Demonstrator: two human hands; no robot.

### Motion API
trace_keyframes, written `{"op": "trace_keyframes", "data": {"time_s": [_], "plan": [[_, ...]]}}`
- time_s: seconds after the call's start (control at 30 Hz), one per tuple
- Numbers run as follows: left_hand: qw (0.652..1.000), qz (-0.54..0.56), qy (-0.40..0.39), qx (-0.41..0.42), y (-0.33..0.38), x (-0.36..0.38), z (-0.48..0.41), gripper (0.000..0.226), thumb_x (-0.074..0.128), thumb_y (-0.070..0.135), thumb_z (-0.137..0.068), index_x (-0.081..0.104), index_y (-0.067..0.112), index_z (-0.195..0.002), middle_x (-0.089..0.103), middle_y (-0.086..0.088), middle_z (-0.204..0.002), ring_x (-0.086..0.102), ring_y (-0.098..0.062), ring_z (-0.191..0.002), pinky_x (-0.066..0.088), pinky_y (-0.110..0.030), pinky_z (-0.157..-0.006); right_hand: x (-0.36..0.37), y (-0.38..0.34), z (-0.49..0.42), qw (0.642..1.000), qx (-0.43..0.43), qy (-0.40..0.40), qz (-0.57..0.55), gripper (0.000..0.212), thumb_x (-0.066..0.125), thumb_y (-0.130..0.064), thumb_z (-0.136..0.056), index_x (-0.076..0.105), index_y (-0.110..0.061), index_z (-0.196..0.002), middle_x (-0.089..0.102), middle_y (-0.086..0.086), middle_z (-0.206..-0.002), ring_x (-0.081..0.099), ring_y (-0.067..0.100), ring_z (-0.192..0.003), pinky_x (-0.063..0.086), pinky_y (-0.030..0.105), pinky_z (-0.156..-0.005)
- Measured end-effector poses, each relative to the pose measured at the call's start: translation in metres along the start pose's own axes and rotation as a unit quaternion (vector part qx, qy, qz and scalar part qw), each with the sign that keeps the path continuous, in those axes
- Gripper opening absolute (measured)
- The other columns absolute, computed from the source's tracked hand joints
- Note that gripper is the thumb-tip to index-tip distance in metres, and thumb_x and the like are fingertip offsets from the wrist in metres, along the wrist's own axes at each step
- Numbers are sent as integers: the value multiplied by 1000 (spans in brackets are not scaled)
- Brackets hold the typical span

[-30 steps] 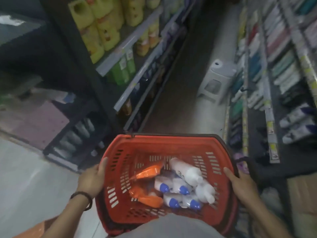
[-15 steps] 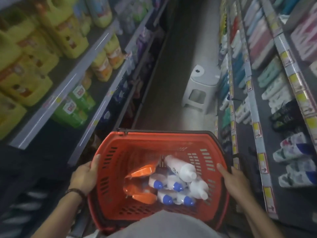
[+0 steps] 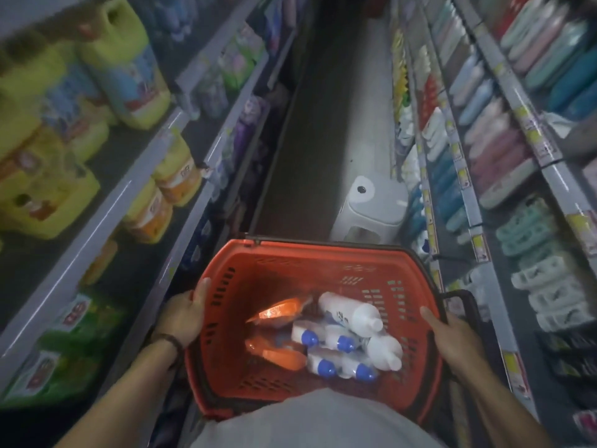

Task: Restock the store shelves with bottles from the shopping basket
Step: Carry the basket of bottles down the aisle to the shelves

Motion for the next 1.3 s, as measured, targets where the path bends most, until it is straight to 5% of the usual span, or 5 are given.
{"op": "trace_keyframes", "data": {"time_s": [0.27,0.4,0.67,0.97,1.3], "plan": [[998,-65,10,14,112,-1,-140,79,21,76,-102,63,17,-70,78,-22,-103,72,-40,-101,55,-44,-91,-5,-86,-141,1000,4,-3,-12,52,58,-57,-105,78,-12,-119,78,18,-120,71,41,-112,50,41,-92],[998,-49,30,-8,170,5,-201,82,22,71,-104,76,10,-99,75,-23,-120,69,-41,-114,51,-45,-98,-14,-148,-235,999,-35,-30,3,55,54,-59,-105,76,-14,-128,74,19,-130,68,42,-121,47,43,-97],[991,60,66,-104,226,-6,-268,76,32,66,-105,73,9,-76,75,-13,-85,69,-32,-85,45,-39,-75,-34,-282,-373,992,-91,-82,28,41,56,-58,-105,81,-25,-110,77,2,-99,69,28,-94,49,37,-88],[978,50,69,-189,227,-18,-383,87,19,77,-99,78,14,-83,80,-17,-93,75,-34,-89,59,-44,-86,14,-435,-489,983,-128,-101,84,48,57,-61,-103,80,-21,-117,80,10,-116,72,33,-103,52,37,-92],[971,109,134,-164,251,-59,-459,72,24,59,-108,77,11,-120,75,-21,-126,68,-39,-120,48,-45,-109,28,-582,-550,970,-196,-94,107,44,63,-59,-102,82,-19,-107,77,4,-97,74,34,-102,54,41,-91]]}}
Point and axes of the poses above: each hand's wrist, its own z-axis away from the middle knuckle, its own x-axis out of the palm, y = z × x, the point moved 10 cm from there along -z, towards the middle knuckle
